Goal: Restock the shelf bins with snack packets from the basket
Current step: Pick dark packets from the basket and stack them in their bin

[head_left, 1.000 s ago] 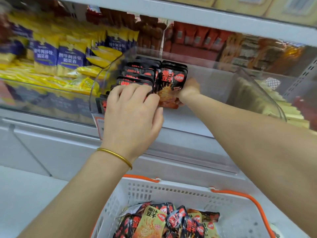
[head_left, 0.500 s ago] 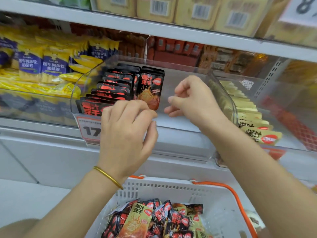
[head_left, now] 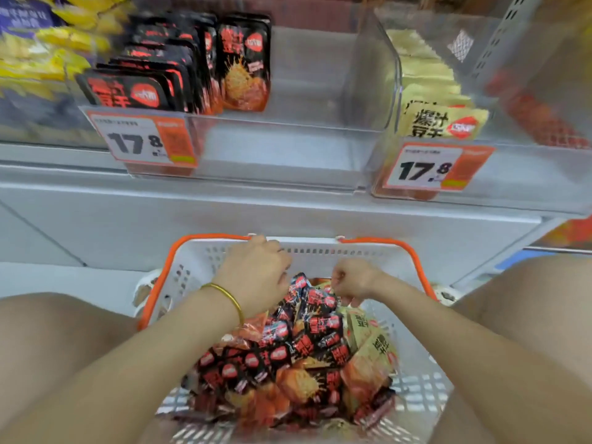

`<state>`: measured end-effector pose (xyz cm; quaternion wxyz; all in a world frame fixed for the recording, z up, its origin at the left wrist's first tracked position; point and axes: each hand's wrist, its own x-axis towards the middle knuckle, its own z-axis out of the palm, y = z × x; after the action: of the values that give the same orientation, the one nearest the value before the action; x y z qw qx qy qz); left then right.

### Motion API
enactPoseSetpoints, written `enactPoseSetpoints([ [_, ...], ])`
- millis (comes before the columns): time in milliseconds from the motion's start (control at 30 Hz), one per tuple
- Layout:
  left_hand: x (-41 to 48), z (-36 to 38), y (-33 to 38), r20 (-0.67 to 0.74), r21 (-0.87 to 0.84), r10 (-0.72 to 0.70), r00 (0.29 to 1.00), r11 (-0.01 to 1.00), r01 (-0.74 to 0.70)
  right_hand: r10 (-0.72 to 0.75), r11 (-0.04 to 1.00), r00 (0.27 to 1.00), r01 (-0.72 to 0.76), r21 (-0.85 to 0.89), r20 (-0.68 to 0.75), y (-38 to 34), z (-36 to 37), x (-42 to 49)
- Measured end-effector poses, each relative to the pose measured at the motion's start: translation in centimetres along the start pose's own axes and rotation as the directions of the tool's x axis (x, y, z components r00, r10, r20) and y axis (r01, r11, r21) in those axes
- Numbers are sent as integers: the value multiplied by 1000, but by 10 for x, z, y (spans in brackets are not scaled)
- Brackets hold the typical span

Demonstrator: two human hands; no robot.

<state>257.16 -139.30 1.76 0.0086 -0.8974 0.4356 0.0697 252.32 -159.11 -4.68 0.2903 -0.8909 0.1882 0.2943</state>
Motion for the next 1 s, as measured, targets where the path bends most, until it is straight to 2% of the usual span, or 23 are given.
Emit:
enactPoseSetpoints([
  [134, 2, 8, -7, 69, 27, -57, 996, 998, 56, -48, 975, 999, 45, -219, -7, 27, 38, 24],
  [234, 2, 7, -5, 62, 26, -84, 995, 996, 82, -29, 955, 1000, 30, -295, 9, 44, 67, 37],
  [334, 3, 7, -1, 72, 12, -87, 994, 996, 86, -14, 932, 999, -5, -363, -51, 58, 92, 40],
  [467, 6, 6, 1, 74, 14, -72, 995, 997, 71, -43, 903, 998, 14, -430, -56, 56, 89, 40],
  [601, 11, 8, 3, 111, -44, -66, 992, 997, 71, -150, 964, 989, 147, -223, 4, 31, 55, 36],
  [768, 18, 5, 3, 225, -178, -110, 968, 972, 152, -291, 955, 957, 290, 65, 4, -5, -2, 7],
  [901, 22, -7, -1, 160, -419, -211, 964, 870, 260, -349, 873, 936, 344, 344, -49, -26, -29, -22],
  [1001, 21, -29, -13, 56, -625, -285, 957, 737, 257, -369, 747, 916, 392, 537, -155, -43, -43, -45],
])
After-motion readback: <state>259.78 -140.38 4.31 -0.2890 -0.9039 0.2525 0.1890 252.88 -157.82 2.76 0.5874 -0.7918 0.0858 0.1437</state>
